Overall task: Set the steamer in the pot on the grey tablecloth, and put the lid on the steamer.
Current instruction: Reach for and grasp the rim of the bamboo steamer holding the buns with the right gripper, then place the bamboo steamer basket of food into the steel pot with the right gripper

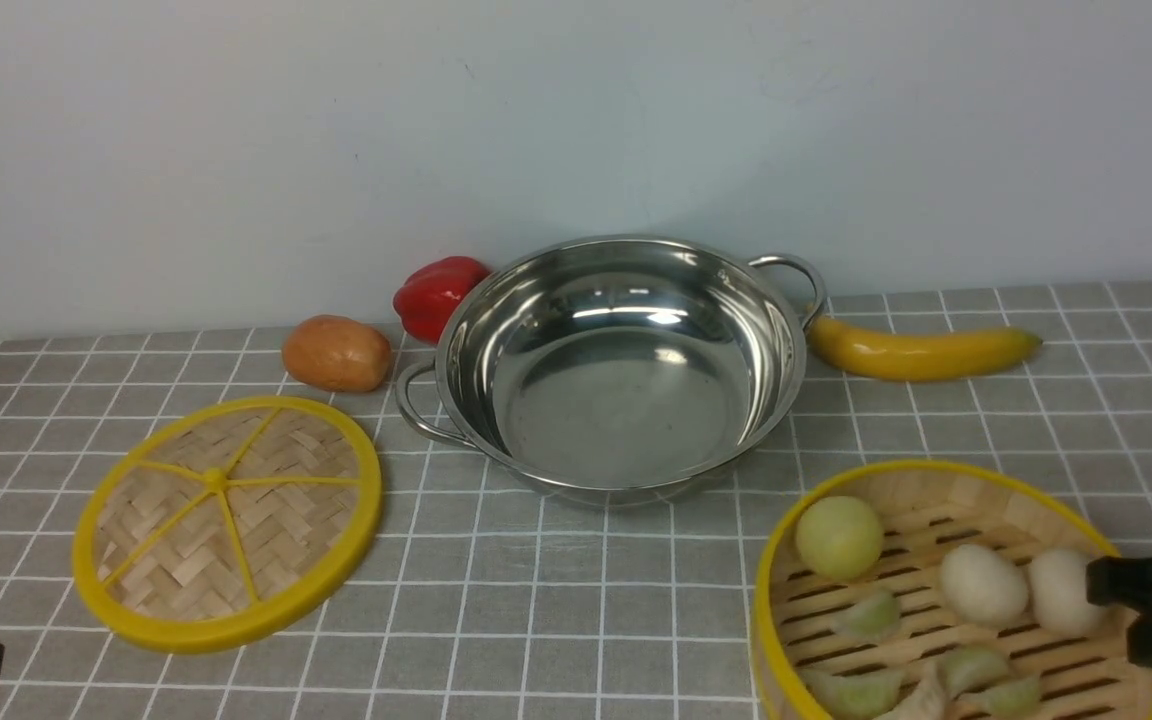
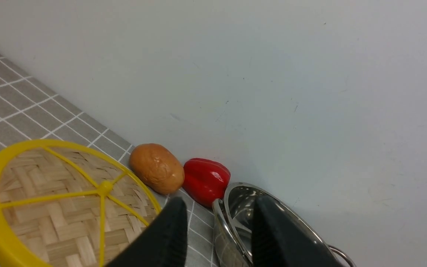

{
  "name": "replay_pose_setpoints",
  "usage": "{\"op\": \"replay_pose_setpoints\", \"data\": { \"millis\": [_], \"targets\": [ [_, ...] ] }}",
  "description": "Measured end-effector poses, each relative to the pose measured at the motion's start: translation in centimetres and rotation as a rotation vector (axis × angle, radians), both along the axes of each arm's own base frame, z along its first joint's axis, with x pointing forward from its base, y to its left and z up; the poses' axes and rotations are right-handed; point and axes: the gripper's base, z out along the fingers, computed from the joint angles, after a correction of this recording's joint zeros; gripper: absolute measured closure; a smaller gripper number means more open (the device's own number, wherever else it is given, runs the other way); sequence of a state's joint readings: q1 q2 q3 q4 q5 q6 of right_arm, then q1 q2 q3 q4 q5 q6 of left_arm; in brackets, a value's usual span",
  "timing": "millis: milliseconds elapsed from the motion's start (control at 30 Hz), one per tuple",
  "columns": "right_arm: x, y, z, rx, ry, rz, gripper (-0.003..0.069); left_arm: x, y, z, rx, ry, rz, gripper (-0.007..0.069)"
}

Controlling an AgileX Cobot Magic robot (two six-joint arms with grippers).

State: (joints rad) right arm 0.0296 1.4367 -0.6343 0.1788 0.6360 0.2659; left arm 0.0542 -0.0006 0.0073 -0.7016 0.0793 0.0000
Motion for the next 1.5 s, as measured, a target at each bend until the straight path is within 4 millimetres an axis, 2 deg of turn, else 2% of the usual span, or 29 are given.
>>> {"op": "replay_pose_setpoints", "data": {
  "millis": [200, 367, 400, 433, 500, 600, 833, 967, 1133, 1300, 1333, 1367, 1500],
  "targets": [
    [0.4, 0.1, 1.8, -0.002, 0.074, 0.046, 0.0561, 0.0, 0.0, 0.0, 0.028, 0.000, 0.001, 0.0382],
    [1.9, 0.2, 6.6, -0.017, 0.041, 0.110, 0.0543, 0.0, 0.0, 0.0, 0.031, 0.000, 0.001, 0.0382],
    [2.0, 0.2, 6.7, -0.017, 0.039, 0.111, 0.0542, 0.0, 0.0, 0.0, 0.032, 0.000, 0.001, 0.0382],
    [2.6, 0.2, 8.2, -0.022, 0.018, 0.125, 0.0542, 0.0, 0.0, 0.0, 0.032, 0.000, 0.001, 0.0382],
    [3.2, 0.3, 9.8, -0.024, -0.014, 0.134, 0.0542, 0.0, 0.0, 0.0, 0.032, 0.000, 0.001, 0.0382],
    [3.8, 0.3, 11.6, -0.021, -0.050, 0.140, 0.0542, 0.0, 0.0, 0.0, 0.032, 0.000, 0.001, 0.0382],
    [4.3, 0.5, 13.4, -0.018, -0.094, 0.168, 0.0542, 0.0, 0.0, 0.0, 0.037, 0.000, 0.001, 0.0382],
    [5.4, 0.9, 14.1, 0.021, -0.122, 0.195, 0.0542, 0.0, 0.0, 0.0, 0.043, 0.000, 0.001, 0.0382],
    [8.6, 2.3, 14.3, 0.089, -0.142, 0.223, 0.0542, 0.0, 0.0, 0.0, 0.073, 0.000, 0.002, 0.0382],
    [14.1, 6.6, 13.5, 0.104, -0.158, 0.313, 0.0542, 0.0, 0.0, 0.0, 0.093, 0.001, 0.001, 0.0382],
    [14.4, 6.8, 13.5, 0.105, -0.159, 0.316, 0.0542, 0.0, 0.0, 0.0, 0.093, 0.002, 0.001, 0.0382],
    [16.2, 8.7, 13.2, 0.116, -0.164, 0.339, 0.0542, 0.0, 0.0, 0.0, 0.093, 0.002, 0.001, 0.0382],
    [19.0, 11.9, 12.9, 0.139, -0.169, 0.383, 0.0542, 0.0, 0.0, 0.0, 0.093, 0.002, 0.001, 0.0382]
  ]
}}
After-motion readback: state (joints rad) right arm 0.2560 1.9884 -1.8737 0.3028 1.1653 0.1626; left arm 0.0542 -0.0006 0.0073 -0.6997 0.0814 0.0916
